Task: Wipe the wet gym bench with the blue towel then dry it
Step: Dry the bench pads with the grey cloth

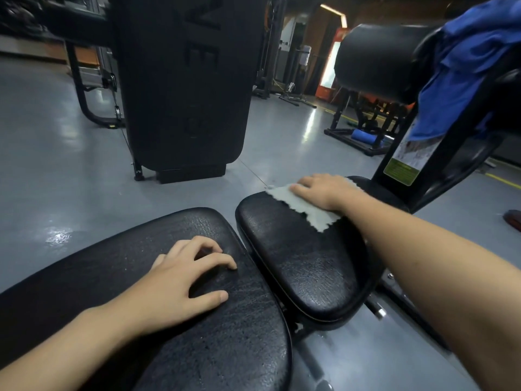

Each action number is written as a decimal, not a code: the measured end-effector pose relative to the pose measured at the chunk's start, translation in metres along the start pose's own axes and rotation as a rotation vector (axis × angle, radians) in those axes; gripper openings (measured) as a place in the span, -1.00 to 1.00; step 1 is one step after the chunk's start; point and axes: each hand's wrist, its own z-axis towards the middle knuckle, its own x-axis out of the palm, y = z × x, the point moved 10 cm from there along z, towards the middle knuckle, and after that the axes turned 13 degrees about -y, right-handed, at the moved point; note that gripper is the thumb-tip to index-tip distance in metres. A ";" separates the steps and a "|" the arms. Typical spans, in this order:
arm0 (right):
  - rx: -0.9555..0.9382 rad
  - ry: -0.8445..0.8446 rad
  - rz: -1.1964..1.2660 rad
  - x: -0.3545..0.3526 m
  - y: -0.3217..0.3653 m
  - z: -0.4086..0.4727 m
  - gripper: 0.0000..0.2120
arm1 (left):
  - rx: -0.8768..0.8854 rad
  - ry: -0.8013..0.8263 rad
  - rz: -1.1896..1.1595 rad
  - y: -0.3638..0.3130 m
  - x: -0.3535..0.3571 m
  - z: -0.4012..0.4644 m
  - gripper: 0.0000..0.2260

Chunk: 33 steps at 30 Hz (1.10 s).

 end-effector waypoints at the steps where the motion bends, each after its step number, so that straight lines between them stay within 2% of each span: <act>1: 0.033 -0.011 -0.011 -0.003 -0.019 -0.001 -0.33 | 0.002 -0.001 -0.004 0.000 0.000 0.000 -0.61; 5: 0.135 -0.037 -0.030 -0.009 -0.065 -0.004 -0.40 | 0.006 -0.009 -0.012 0.001 0.000 0.001 -0.63; 10: 0.135 -0.071 -0.063 -0.008 -0.059 -0.013 -0.38 | 0.009 -0.013 -0.009 -0.001 0.000 0.002 -0.64; 14: 0.018 -0.114 -0.100 -0.008 -0.025 -0.034 -0.35 | 0.000 0.005 -0.005 0.000 0.001 0.003 -0.63; 19: -0.141 -0.073 -0.045 -0.004 0.042 -0.080 -0.25 | -0.018 0.011 0.027 -0.001 0.001 -0.001 -0.58; 23: -0.293 -0.070 0.006 -0.003 0.079 -0.127 -0.36 | -0.026 0.002 0.042 -0.002 0.000 -0.004 -0.59; 26: -0.352 -0.072 0.037 -0.001 0.080 -0.143 -0.39 | -0.027 -0.006 0.044 -0.003 0.000 -0.006 -0.58; 29: -0.337 -0.055 0.064 -0.002 0.073 -0.130 -0.36 | -0.028 -0.006 0.044 -0.002 0.001 -0.005 -0.59; 33: -0.225 -0.055 0.038 -0.004 0.054 -0.091 -0.31 | -0.023 0.002 0.050 -0.001 0.002 -0.004 -0.57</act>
